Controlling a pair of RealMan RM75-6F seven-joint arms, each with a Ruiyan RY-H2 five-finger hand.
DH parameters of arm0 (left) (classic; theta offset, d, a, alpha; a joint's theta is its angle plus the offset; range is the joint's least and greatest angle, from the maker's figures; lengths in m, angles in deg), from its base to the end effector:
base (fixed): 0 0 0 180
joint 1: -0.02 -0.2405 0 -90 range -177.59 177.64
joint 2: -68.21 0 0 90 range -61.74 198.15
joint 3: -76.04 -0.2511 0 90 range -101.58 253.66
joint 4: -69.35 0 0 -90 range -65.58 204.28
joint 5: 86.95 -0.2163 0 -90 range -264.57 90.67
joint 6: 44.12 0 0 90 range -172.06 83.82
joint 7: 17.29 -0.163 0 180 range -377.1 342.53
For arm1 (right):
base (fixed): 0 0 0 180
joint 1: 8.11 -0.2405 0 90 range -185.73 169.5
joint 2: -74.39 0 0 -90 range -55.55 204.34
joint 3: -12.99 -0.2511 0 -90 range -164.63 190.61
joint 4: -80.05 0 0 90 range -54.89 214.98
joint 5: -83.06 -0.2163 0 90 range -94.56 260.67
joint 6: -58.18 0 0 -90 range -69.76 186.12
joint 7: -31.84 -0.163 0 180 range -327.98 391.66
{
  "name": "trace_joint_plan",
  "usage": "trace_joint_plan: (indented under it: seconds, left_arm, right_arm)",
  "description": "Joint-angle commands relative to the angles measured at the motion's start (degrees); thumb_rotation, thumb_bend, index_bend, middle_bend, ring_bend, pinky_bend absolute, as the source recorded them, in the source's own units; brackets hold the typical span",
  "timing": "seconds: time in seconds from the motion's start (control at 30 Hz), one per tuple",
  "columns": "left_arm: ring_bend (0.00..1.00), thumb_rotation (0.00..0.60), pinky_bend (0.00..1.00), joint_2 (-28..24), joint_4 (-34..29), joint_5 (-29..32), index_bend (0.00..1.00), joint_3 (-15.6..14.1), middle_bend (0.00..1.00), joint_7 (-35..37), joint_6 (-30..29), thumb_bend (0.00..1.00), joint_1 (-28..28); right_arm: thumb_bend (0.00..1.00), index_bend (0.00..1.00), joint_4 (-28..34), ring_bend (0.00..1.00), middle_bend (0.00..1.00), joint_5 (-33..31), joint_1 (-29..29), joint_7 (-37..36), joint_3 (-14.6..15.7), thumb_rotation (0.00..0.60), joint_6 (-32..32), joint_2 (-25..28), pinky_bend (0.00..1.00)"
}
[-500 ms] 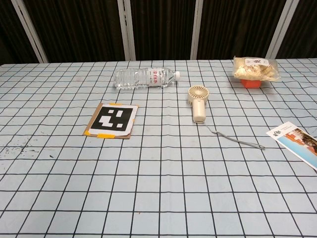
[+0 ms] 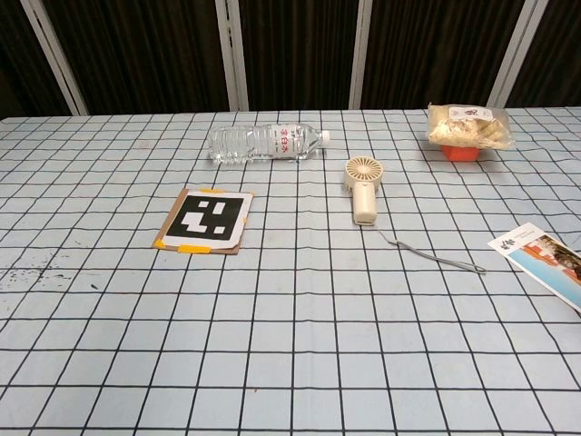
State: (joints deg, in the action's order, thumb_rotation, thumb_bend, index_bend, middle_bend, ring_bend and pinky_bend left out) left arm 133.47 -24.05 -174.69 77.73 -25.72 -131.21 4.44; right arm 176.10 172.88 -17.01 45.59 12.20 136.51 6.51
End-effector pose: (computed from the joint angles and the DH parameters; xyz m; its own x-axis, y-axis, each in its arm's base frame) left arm -0.2997 0.1929 0.1432 0.4952 -0.0116 0.8687 0.8681 -0.0329 -0.4953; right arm -0.2724 -0.2077 0.0977 0.5146 -0.1055 0.8509 -0.8517 -0.1771 0.4932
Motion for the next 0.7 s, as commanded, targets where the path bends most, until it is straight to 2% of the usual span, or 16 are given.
trace_joint_plan:
  seconds: [0.03, 0.1, 0.2, 0.33, 0.43, 0.57, 0.7]
  left_arm:
    - [0.0, 0.6, 0.0, -0.08, 0.01, 0.55, 0.0, 0.24, 0.0, 0.46, 0.53, 0.09, 0.23]
    - [0.0, 0.6, 0.0, -0.17, -0.02, 0.74, 0.0, 0.33, 0.0, 0.67, 0.75, 0.09, 0.34]
    - [0.0, 0.6, 0.0, -0.38, -0.08, 0.63, 0.0, 0.35, 0.0, 1.07, 0.78, 0.09, 0.41]
    - [0.0, 0.6, 0.0, -0.72, -0.28, 0.87, 0.0, 0.41, 0.0, 1.97, 0.89, 0.09, 0.39]
    - [0.0, 0.6, 0.0, -1.07, -0.33, 1.43, 0.0, 0.55, 0.0, 2.45, 1.3, 0.09, 0.47]
    - [0.0, 0.6, 0.0, -1.48, -0.33, 2.04, 0.0, 0.69, 0.0, 3.0, 1.81, 0.09, 0.58]
    - [0.0, 0.6, 0.0, -1.83, -0.37, 2.34, 0.0, 0.89, 0.0, 3.63, 2.02, 0.09, 0.7]
  right_arm:
    - [0.56, 0.0, 0.9, 0.47, 0.41, -0.84, -3.52, 2.02, -2.04, 0.6, -3.95, -1.71, 0.59]
    - [0.56, 0.0, 1.43, 0.63, 0.57, -2.67, -5.8, 3.29, -3.56, 0.6, -6.99, -3.1, 0.7]
    - [0.56, 0.0, 1.62, 0.72, 0.67, -7.07, -9.91, 5.95, -6.45, 0.6, -12.42, -6.02, 0.76]
    - [0.56, 0.0, -0.35, 0.78, 0.72, -12.65, -15.08, 10.41, -9.78, 0.6, -17.92, -10.87, 0.79]
    - [0.61, 0.0, -2.7, 0.82, 0.76, -16.68, -18.51, 13.42, -11.66, 0.6, -20.9, -14.79, 0.82]
    - [0.7, 0.0, -6.57, 0.85, 0.79, -21.26, -22.35, 16.65, -13.05, 0.6, -23.98, -19.33, 0.83]
    - [0.76, 0.0, -10.98, 0.86, 0.8, -25.01, -25.67, 19.0, -13.71, 0.6, -26.49, -23.33, 0.84]
